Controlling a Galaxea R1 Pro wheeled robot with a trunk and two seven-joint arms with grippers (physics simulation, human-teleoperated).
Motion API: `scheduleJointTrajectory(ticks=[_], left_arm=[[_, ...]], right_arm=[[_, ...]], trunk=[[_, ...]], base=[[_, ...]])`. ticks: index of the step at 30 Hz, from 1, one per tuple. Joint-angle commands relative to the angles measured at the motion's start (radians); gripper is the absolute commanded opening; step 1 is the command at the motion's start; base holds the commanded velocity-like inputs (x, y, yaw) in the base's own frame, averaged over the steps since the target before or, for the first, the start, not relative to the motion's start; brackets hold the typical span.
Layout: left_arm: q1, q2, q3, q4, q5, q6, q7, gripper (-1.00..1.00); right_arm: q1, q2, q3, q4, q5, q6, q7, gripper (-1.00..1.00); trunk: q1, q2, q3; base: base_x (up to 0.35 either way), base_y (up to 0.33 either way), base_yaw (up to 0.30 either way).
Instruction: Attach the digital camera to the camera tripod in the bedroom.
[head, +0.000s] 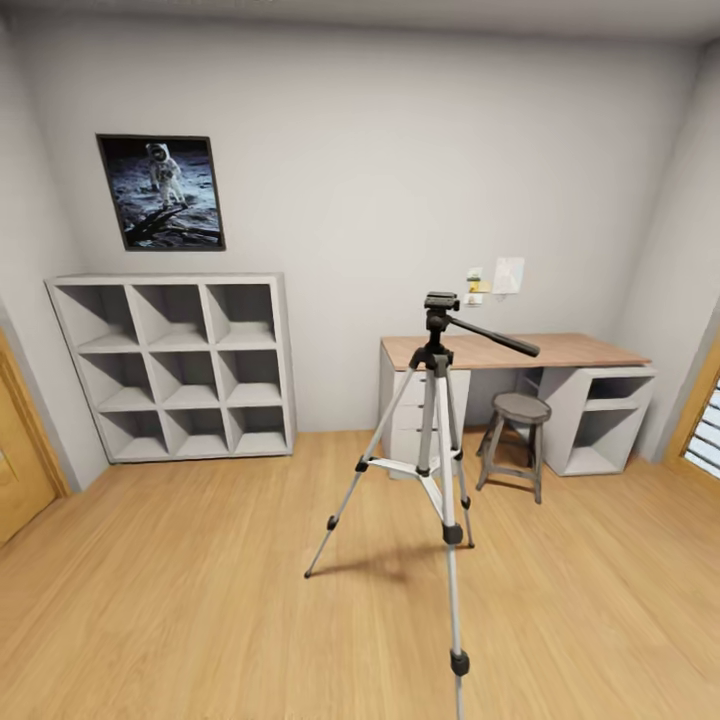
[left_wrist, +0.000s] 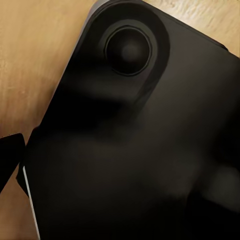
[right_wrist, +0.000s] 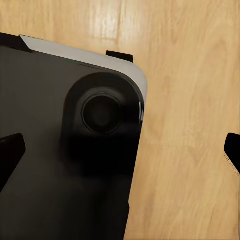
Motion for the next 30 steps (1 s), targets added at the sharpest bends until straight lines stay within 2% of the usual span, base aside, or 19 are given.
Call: scheduleJointTrajectory(ticks=[1, 30], left_arm=[[0.000, 0.000, 0.007, -0.002, -0.004, -0.001, 0.002, 1.00], [0.000, 0.000, 0.006, -0.001, -0.004, 0.001, -0.003, 1.00]], right_arm=[[0.001, 0.000, -0.001, -0.002, 0.008, -0.001, -0.001, 1.00], [0.001, 0.000, -0.001, -0.002, 0.008, 0.001, -0.001, 1.00]], trunk=[[0.000, 0.000, -0.001], [0.000, 0.000, -0.001]], base=[[0.000, 0.000, 0.279], [0.000, 0.000, 0.279]])
